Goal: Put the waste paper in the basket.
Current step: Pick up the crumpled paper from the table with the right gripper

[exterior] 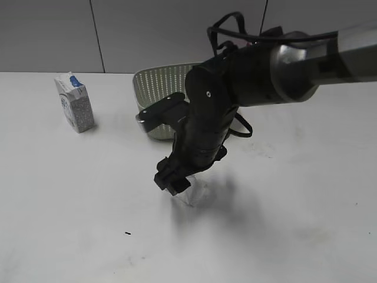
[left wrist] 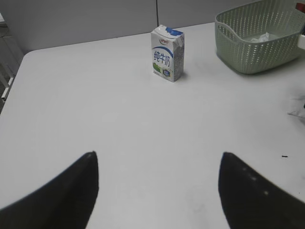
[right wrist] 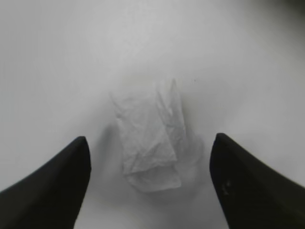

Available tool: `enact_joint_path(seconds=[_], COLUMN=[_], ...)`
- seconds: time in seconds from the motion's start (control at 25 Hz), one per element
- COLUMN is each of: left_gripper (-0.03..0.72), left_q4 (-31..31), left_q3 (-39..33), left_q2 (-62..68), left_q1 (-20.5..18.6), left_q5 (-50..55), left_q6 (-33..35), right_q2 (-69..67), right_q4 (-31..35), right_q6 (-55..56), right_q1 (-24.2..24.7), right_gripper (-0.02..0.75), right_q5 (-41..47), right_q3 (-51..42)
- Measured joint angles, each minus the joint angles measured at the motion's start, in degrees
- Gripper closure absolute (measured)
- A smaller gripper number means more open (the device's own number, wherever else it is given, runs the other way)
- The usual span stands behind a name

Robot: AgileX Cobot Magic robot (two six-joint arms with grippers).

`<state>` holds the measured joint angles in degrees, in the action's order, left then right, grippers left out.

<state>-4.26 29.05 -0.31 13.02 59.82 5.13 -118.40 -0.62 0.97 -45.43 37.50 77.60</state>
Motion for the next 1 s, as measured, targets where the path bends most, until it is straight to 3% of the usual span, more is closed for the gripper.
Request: enact_joint_path(seconds=[0.2, 0.32, 0.4, 0.6, 0.68, 0.88, 1.0], left_gripper=[0.113, 0.114, 0.114, 0.127, 0.129, 0.13, 0.13], left_q4=[0.04, 0.04, 0.04, 0.04, 0.04, 0.04, 0.04], left_q3=[0.0, 0.0, 0.0, 0.0, 0.0, 0.0, 0.0], left_q2=[0.0, 0.0, 0.0, 0.0, 0.0, 0.0, 0.0], left_q1=[0.0, 0.0, 0.0, 0.0, 0.0, 0.0, 0.0], left_q5=[0.0, 0.0, 0.0, 0.0, 0.0, 0.0, 0.0], left_q6=[-0.13, -0.18, -0.18, -0.18, -0.18, -0.18, -0.18], right_q2=[-3.81, -4.62, -4.62, -4.62, -4.31, 0.53, 4.99], right_q4=[-0.97, -1.17, -1.31, -1.24, -0.56, 1.09, -1.64], right_q6=[0.0, 0.0, 0.0, 0.0, 0.0, -0.35, -0.97], right_q1=[0.0, 0.0, 0.0, 0.0, 0.0, 0.0, 0.32], right_gripper=[0.15, 0.195, 0.283, 0.627, 0.719, 0.744, 0.744], right_q5=[-0.43, -0.56, -0.62, -0.23, 0.17, 2.92, 2.09], right_q3=[0.0, 0.01, 0.06, 0.06, 0.06, 2.39, 6.46])
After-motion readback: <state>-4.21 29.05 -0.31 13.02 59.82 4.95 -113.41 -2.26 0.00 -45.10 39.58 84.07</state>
